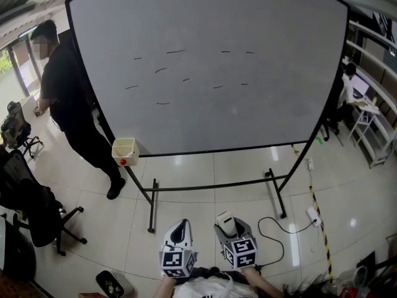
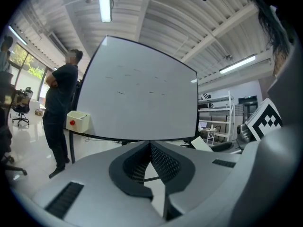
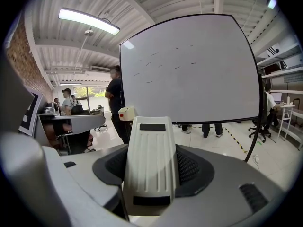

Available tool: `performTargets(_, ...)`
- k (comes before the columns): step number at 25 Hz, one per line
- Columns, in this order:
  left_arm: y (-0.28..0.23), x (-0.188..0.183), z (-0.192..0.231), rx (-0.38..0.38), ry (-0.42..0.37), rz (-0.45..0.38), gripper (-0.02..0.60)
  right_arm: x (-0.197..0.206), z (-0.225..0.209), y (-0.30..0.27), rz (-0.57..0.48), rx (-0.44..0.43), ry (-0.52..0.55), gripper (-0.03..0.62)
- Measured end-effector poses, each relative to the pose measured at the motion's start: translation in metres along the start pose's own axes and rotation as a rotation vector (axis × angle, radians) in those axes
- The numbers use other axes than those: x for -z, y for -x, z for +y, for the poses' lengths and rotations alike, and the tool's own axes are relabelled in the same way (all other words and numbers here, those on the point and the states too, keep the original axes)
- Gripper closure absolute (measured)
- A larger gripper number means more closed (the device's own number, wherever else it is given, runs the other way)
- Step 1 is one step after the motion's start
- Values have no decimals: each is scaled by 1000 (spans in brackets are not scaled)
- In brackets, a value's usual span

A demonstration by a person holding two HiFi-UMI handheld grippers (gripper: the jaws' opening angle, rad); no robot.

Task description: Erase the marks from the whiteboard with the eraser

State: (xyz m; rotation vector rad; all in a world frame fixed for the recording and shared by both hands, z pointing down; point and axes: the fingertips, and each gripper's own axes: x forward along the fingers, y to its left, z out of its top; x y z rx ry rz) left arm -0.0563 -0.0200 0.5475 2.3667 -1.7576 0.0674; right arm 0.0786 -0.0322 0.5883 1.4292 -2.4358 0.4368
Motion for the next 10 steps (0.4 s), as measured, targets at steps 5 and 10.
performTargets(5, 0, 4, 6, -10, 6, 10, 595, -1, -1, -3, 1, 6, 9, 316)
performTargets(10, -2, -2, 3, 0, 0, -6, 595, -1, -3, -4, 0, 11, 8, 316)
